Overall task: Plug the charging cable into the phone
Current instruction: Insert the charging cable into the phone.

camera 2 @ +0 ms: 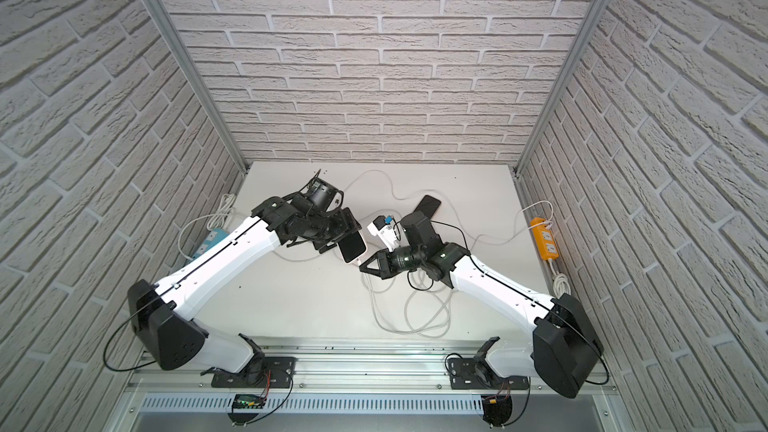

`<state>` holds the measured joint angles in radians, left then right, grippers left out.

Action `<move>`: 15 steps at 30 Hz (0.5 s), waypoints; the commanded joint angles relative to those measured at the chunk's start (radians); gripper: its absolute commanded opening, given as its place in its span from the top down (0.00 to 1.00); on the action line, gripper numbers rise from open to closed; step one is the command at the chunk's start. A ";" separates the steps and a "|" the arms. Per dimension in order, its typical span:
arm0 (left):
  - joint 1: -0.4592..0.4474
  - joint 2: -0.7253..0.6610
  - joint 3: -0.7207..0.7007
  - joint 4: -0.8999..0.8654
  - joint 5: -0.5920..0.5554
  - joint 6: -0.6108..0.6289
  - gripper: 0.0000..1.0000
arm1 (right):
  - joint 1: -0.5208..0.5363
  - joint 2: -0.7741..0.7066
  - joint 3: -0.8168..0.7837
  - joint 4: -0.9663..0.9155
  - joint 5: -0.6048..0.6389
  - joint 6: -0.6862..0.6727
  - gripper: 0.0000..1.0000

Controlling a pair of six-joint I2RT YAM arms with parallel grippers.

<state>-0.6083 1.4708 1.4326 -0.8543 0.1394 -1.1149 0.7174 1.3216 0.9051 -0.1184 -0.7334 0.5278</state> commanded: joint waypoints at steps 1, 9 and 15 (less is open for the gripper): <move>-0.017 -0.015 -0.010 0.058 0.025 0.012 1.00 | -0.010 0.010 0.016 0.111 0.003 0.070 0.97; -0.019 -0.029 -0.021 0.049 -0.002 0.015 1.00 | -0.012 0.018 0.013 0.163 0.032 0.152 0.97; -0.028 -0.028 -0.030 0.054 -0.006 0.018 1.00 | -0.012 0.027 0.018 0.167 0.044 0.166 0.97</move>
<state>-0.6094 1.4704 1.4151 -0.8204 0.1009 -1.1149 0.7147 1.3437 0.9051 -0.0765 -0.7250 0.6720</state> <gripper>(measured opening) 0.801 0.095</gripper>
